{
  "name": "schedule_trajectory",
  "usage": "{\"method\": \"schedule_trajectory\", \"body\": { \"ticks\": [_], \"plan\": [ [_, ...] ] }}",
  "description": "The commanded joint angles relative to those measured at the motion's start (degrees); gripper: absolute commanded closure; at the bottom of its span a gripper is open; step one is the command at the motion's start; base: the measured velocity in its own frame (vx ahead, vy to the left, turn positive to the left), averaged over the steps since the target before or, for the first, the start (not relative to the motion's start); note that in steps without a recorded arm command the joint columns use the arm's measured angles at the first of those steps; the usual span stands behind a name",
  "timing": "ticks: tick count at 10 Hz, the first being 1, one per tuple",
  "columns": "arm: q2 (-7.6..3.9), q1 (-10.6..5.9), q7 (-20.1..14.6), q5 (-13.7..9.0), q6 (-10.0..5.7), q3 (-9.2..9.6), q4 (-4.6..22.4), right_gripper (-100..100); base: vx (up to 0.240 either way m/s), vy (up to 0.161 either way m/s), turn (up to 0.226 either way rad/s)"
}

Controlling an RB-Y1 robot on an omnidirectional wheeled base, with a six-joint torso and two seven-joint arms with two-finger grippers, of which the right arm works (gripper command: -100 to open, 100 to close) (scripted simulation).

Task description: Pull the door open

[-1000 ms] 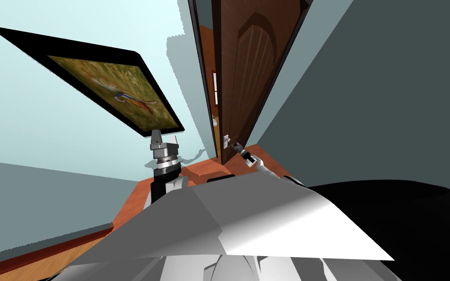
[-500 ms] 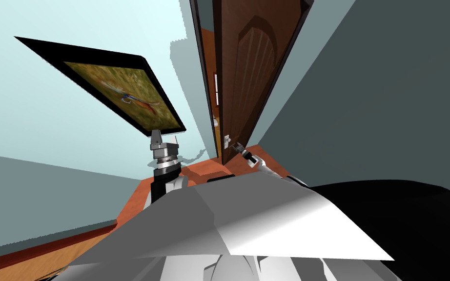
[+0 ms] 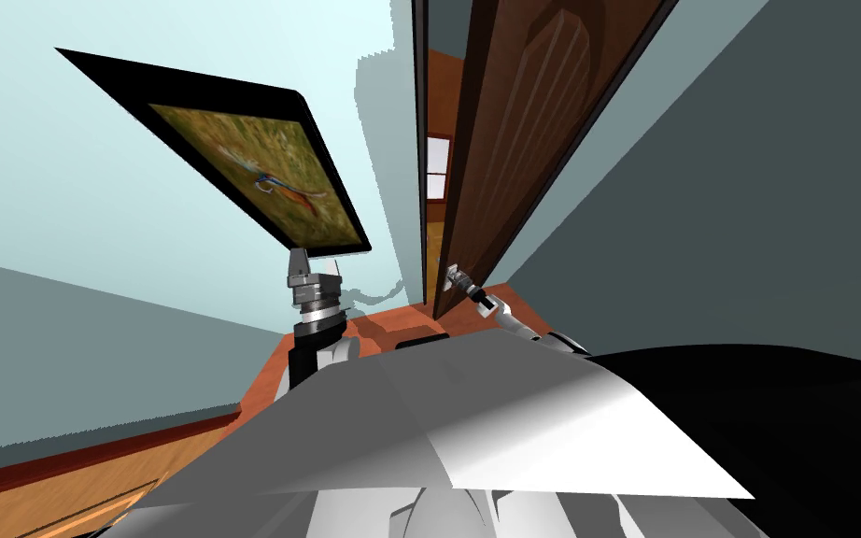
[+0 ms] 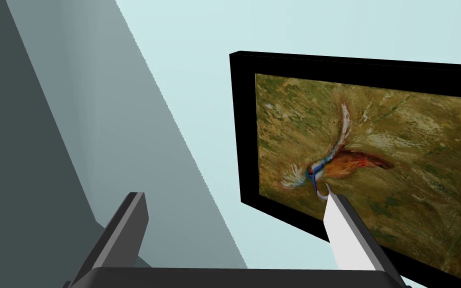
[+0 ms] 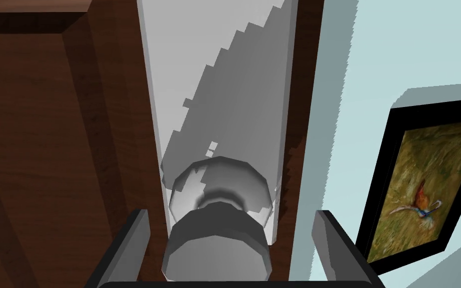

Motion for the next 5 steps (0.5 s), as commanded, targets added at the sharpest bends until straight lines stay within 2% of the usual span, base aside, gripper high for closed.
{"method": "schedule_trajectory", "body": {
  "ticks": [1,5],
  "plan": [
    [-0.01,0.13,0.05,0.01,0.06,0.07,-0.16,100,-0.004,-0.008,-0.030],
    [-0.01,0.13,0.05,0.01,0.06,0.07,-0.16,100,-0.017,-0.018,0.002]
  ]
}}
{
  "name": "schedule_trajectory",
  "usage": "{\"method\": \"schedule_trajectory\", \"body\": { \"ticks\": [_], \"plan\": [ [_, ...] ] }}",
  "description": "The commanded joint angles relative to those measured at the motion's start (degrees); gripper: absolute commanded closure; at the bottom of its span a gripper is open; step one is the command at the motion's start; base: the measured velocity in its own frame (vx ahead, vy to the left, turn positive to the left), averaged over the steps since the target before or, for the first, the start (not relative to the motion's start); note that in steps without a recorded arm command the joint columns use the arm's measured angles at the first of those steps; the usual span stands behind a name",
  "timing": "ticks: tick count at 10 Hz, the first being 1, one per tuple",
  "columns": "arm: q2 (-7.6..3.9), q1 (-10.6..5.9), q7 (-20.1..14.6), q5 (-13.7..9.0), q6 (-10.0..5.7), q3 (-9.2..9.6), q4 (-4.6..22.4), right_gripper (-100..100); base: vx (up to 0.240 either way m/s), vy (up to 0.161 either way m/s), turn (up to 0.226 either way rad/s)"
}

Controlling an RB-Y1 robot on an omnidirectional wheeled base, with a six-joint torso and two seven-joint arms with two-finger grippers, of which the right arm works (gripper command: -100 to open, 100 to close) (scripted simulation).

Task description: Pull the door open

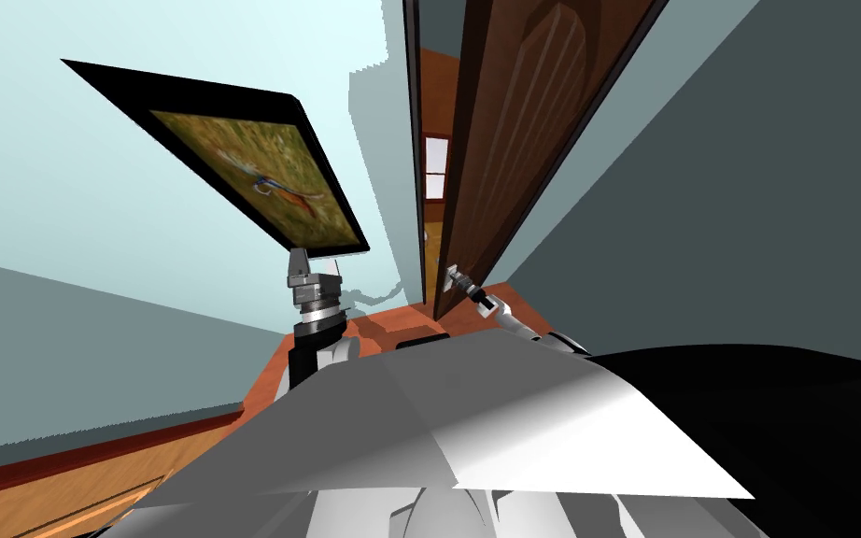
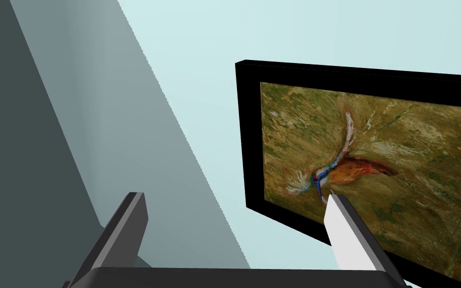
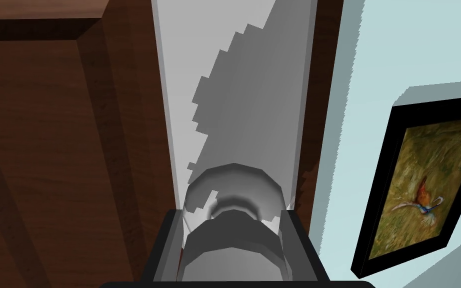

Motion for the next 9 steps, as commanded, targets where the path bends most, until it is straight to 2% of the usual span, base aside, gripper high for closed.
{"method": "schedule_trajectory", "body": {
  "ticks": [1,2,5,6,7,8,9],
  "plan": [
    [0.05,0.02,-0.02,-0.02,-0.10,0.02,-0.08,100,0.000,0.000,0.000],
    [0.61,-0.28,-0.78,-2.30,2.25,-0.80,0.24,100,-0.023,-0.012,-0.046],
    [1.95,-0.96,-2.42,-6.91,6.85,-2.49,0.72,100,-0.048,-0.006,-0.053],
    [1.95,-0.96,-2.42,-7.47,7.30,-2.49,0.72,100,-0.038,-0.001,-0.016],
    [2.50,-1.24,-3.10,-9.51,9.48,-3.18,0.91,100,-0.030,-0.020,-0.073],
    [2.50,-1.24,-3.10,-9.69,9.48,-3.18,0.91,100,-0.012,-0.022,-0.029],
    [3.18,-1.57,-3.92,-11.76,12.05,-4.01,1.15,100,-0.030,-0.025,-0.028]
  ]
}}
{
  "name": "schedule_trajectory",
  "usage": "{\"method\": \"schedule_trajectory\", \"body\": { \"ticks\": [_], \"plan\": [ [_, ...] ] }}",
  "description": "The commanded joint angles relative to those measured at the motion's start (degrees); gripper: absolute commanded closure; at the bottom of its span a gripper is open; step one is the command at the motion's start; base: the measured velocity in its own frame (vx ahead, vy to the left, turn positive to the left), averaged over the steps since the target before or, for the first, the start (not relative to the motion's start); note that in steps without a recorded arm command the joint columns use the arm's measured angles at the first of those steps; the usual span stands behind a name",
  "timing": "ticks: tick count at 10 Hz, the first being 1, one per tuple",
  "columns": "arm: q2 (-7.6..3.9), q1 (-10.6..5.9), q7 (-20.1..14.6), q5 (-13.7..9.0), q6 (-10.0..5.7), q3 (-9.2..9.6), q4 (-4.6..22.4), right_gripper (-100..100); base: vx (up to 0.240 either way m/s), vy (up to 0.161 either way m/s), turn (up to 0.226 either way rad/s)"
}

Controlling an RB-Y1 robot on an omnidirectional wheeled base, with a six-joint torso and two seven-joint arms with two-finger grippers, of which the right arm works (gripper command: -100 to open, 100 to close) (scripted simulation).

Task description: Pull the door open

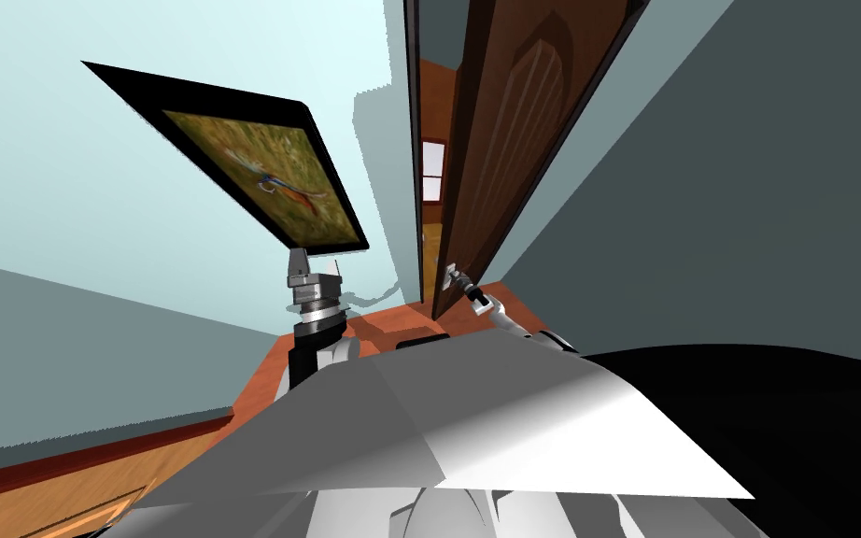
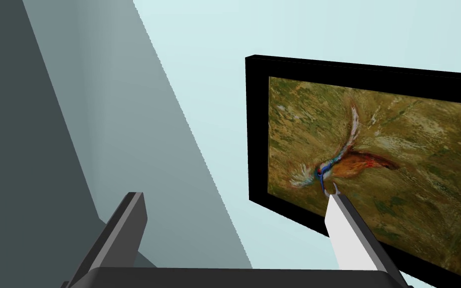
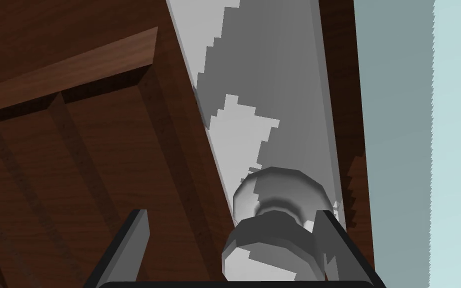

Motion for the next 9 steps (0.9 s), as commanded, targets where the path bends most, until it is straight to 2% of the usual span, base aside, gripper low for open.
{"method": "schedule_trajectory", "body": {
  "ticks": [1,2,3,4,9],
  "plan": [
    [-1.11,0.58,-0.82,-2.29,2.03,-1.90,-1.33,100,-0.036,-0.007,-0.013],
    [-1.11,0.58,-0.82,-2.29,2.03,-1.90,-1.33,100,-0.014,0.001,-0.013],
    [-0.44,0.24,-1.64,-4.50,4.49,-2.73,-1.09,100,-0.015,0.001,-0.039],
    [-0.44,0.24,-1.64,-5.12,4.80,-2.73,-1.09,100,-0.026,0.011,-0.009],
    [-0.44,0.24,-1.64,-5.12,4.80,-2.73,-1.09,100,-0.002,-0.006,-0.003]
  ]
}}
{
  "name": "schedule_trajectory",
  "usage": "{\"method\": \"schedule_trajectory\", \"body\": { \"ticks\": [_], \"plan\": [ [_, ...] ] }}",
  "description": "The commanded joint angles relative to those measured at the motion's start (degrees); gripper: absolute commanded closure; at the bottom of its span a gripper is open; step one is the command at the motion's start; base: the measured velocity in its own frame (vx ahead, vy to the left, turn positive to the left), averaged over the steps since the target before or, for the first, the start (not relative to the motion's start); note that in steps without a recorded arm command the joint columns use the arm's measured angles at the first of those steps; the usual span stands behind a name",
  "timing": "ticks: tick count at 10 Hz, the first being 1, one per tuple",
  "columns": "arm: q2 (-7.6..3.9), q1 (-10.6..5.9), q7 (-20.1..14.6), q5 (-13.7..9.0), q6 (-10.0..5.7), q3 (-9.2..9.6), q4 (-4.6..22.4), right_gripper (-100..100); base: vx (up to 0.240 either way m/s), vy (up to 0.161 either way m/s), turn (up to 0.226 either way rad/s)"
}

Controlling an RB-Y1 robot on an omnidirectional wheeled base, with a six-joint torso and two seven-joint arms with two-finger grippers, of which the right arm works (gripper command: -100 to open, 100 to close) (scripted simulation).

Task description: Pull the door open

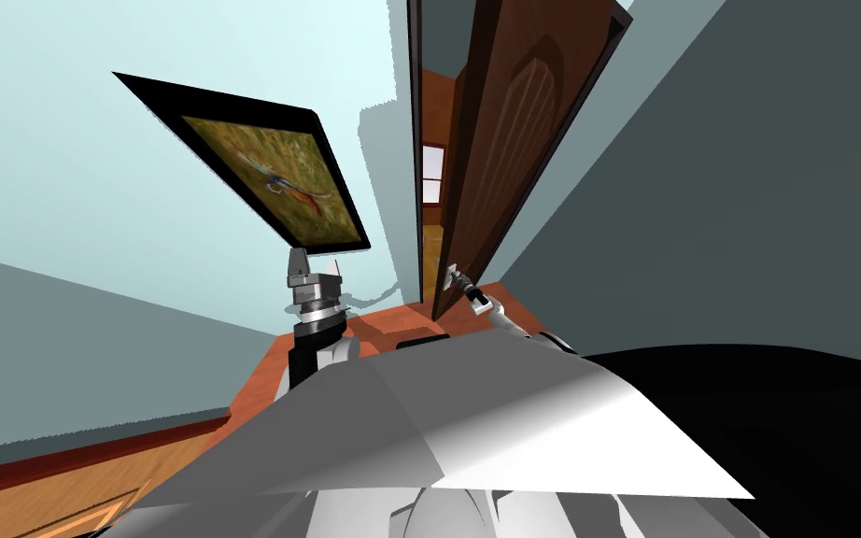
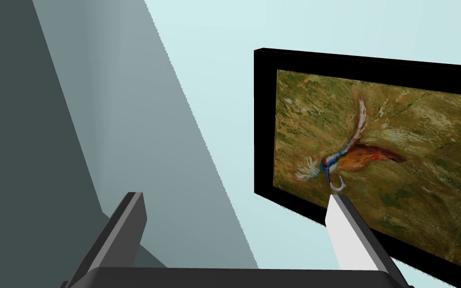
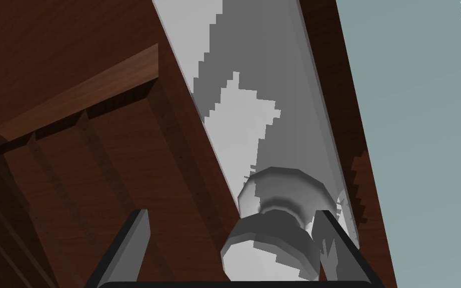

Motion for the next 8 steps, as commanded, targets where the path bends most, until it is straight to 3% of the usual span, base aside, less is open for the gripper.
{"method": "schedule_trajectory", "body": {
  "ticks": [1,3,4,8],
  "plan": [
    [-1.33,-0.20,-0.22,-0.46,-0.14,-2.02,-0.16,100,-0.006,0.002,0.000],
    [-1.33,-0.20,-0.22,-0.46,-0.14,-2.02,-0.16,100,0.003,0.002,0.001],
    [-0.01,0.65,-1.94,-0.29,-0.04,-0.17,-0.88,100,-0.033,0.005,0.089],
    [0.06,0.14,-6.81,-1.02,-0.33,0.13,-0.30,100,-0.035,-0.035,0.058]
  ]
}}
